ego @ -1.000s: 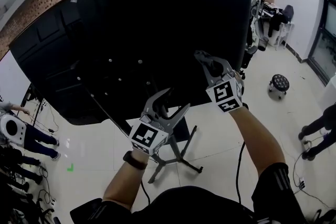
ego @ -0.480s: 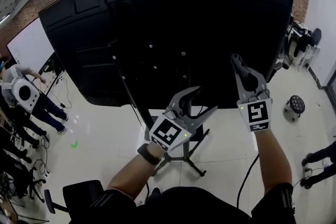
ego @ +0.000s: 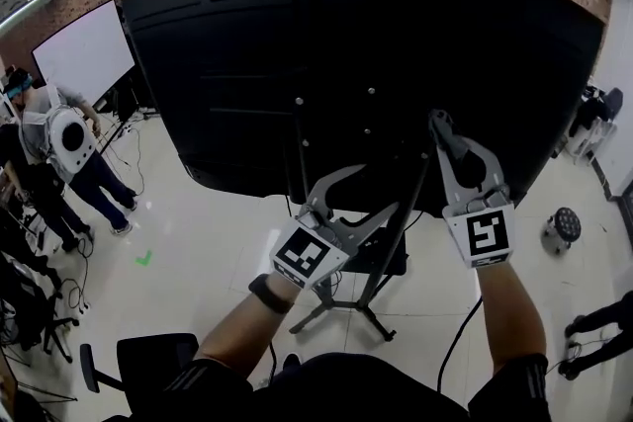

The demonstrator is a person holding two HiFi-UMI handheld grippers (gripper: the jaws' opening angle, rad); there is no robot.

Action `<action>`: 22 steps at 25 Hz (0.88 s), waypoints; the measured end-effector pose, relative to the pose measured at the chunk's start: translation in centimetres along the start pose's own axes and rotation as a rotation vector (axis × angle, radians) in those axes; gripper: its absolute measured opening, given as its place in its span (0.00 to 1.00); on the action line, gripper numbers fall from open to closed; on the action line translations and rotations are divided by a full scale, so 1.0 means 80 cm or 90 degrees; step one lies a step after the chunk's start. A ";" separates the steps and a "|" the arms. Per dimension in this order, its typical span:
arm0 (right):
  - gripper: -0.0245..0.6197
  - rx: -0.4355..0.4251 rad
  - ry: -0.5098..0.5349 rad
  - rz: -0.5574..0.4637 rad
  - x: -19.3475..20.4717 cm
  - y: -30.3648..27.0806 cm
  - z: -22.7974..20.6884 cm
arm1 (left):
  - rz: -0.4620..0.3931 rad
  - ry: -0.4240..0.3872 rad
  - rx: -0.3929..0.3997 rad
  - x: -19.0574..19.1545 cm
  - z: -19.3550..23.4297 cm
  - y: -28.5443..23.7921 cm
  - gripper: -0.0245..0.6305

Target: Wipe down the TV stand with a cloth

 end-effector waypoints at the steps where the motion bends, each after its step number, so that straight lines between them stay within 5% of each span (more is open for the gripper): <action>1: 0.08 -0.006 0.002 -0.008 -0.015 -0.011 0.013 | -0.001 -0.001 -0.006 -0.002 0.015 0.014 0.48; 16: 0.08 -0.067 0.053 -0.017 -0.173 -0.179 0.216 | 0.002 0.023 -0.083 0.007 0.189 0.212 0.48; 22: 0.08 -0.081 0.101 0.002 -0.194 -0.256 0.278 | -0.005 0.009 -0.108 0.017 0.233 0.261 0.48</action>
Point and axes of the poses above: the fingertips, and each gripper's own axes: y backward along the fingers, z to its left, x out of its underside, the point moved 6 cm from there along y, backward along the fingers, and after that the axes turned 6 degrees about z, right-handed, at the moved point
